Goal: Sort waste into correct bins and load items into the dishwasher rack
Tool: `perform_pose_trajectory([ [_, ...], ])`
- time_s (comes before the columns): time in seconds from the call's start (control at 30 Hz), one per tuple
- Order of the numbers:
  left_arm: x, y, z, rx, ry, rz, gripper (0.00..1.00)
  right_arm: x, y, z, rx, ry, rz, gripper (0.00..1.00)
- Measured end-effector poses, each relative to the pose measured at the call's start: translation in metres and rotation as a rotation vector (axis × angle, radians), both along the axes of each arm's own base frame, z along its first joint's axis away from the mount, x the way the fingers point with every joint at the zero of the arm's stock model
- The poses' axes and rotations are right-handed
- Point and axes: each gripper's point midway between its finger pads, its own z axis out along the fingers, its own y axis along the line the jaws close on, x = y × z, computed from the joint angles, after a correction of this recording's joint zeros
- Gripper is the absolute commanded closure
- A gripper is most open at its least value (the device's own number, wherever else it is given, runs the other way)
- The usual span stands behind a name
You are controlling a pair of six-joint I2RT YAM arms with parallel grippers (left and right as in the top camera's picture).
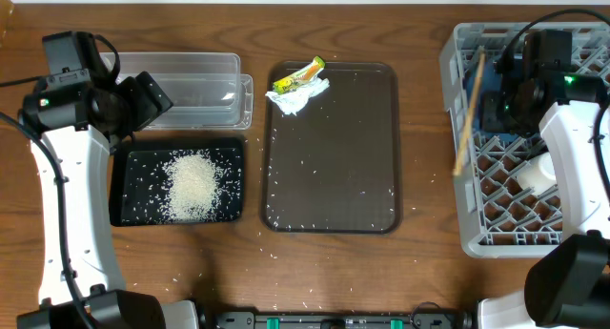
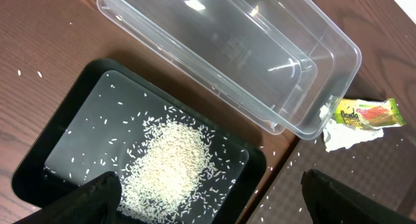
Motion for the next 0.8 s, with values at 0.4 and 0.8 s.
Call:
perform_pose_trajectory([
  [0.4, 0.000, 0.000, 0.000, 0.000, 0.000, 0.000, 0.08, -0.005, 0.013, -0.001, 0.082, 0.021, -0.006, 0.65],
  [0.8, 0.000, 0.000, 0.000, 0.000, 0.000, 0.000, 0.08, -0.003, 0.109, 0.008, 0.294, -0.002, 0.193, 0.50],
])
